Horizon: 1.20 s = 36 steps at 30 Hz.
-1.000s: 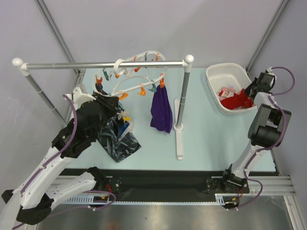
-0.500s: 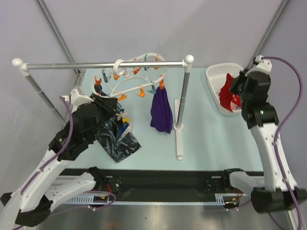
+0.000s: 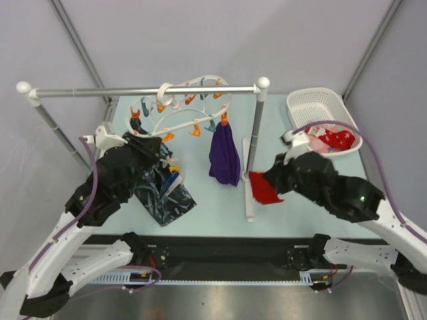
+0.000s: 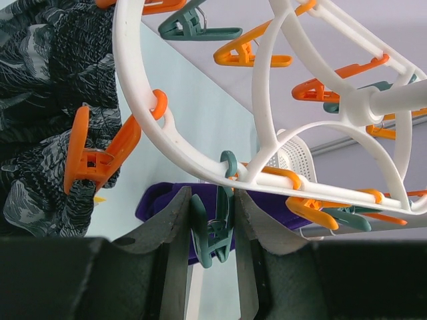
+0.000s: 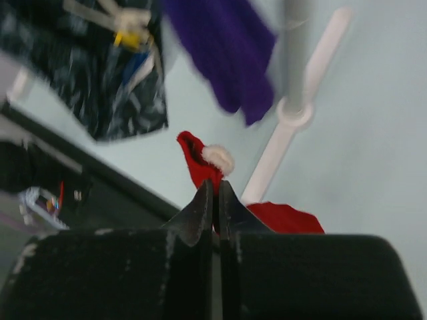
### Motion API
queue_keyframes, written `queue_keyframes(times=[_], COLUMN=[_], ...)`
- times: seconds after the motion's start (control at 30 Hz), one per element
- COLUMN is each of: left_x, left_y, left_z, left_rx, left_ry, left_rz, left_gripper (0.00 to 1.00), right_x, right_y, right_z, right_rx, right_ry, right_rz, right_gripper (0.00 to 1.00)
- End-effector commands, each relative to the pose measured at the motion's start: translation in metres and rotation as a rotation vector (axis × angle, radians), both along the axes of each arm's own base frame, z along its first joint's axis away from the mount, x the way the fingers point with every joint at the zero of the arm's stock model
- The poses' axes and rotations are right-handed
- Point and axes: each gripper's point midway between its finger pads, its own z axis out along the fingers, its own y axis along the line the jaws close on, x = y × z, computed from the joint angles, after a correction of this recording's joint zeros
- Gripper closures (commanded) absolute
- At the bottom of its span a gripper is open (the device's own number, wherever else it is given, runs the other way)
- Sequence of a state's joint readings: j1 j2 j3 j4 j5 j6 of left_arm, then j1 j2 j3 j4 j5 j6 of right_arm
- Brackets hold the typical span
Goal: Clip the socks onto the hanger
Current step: Pick up the sock from the bin, then clamp the sock onto the hanger.
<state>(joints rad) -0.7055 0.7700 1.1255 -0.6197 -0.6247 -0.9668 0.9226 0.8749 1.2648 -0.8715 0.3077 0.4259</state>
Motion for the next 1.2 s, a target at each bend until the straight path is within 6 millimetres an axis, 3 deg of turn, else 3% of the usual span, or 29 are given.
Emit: queue_keyframes(times=[0.0,0.03,0.07,0.13,0.17,0.27,0.3,0.37,0.4,0.47,0.53,0.83,1.17], left_x=[-0.004,-0.005,-0.006,-0.008,-0.009,-0.012,-0.013,-0.014,-0.015,-0.015,-0.015,-0.016,-0.013], left_y=[0.007,0.007,0.007,0.005,0.000,-0.005,-0.006,-0.006,-0.005,-0.004,-0.002,0.000,-0.005], left_z=[-0.010,-0.010,-0.010,-0.011,-0.012,-0.014,-0.014,-0.015,-0.015,-0.015,-0.013,-0.011,-0.013], left_rx=[0.047,0.046,0.042,0.029,0.015,-0.006,-0.015,-0.021,-0.020,-0.019,-0.017,-0.021,-0.020], left_ry=[0.034,0.036,0.040,0.050,0.059,0.077,0.079,0.082,0.084,0.084,0.081,0.079,0.091], left_rz=[0.008,0.005,0.001,-0.007,-0.028,-0.053,-0.060,-0.061,-0.058,-0.056,-0.048,-0.042,-0.050], left_gripper=[1.00,1.00,1.00,1.00,1.00,1.00,1.00,1.00,1.00,1.00,1.00,1.00,1.00], right_x=[-0.028,-0.039,-0.042,-0.044,-0.040,-0.034,-0.029,-0.020,-0.018,-0.013,-0.011,0.004,0.017], right_y=[0.035,0.049,0.067,0.086,0.102,0.129,0.139,0.151,0.163,0.176,0.189,0.212,0.235], right_z=[-0.012,-0.009,-0.006,0.008,0.005,0.026,0.021,0.037,0.030,0.044,0.045,0.070,0.068], right_rx=[-0.047,-0.069,-0.070,-0.071,-0.091,-0.055,-0.091,-0.068,-0.100,-0.084,-0.090,0.008,-0.035], right_ry=[-0.009,-0.054,-0.084,-0.144,-0.148,-0.209,-0.227,-0.259,-0.263,-0.306,-0.322,-0.384,-0.407], right_rz=[0.117,0.161,0.187,0.212,0.215,0.241,0.246,0.234,0.248,0.260,0.281,0.260,0.235], right_gripper=[1.00,1.00,1.00,1.00,1.00,1.00,1.00,1.00,1.00,1.00,1.00,1.00,1.00])
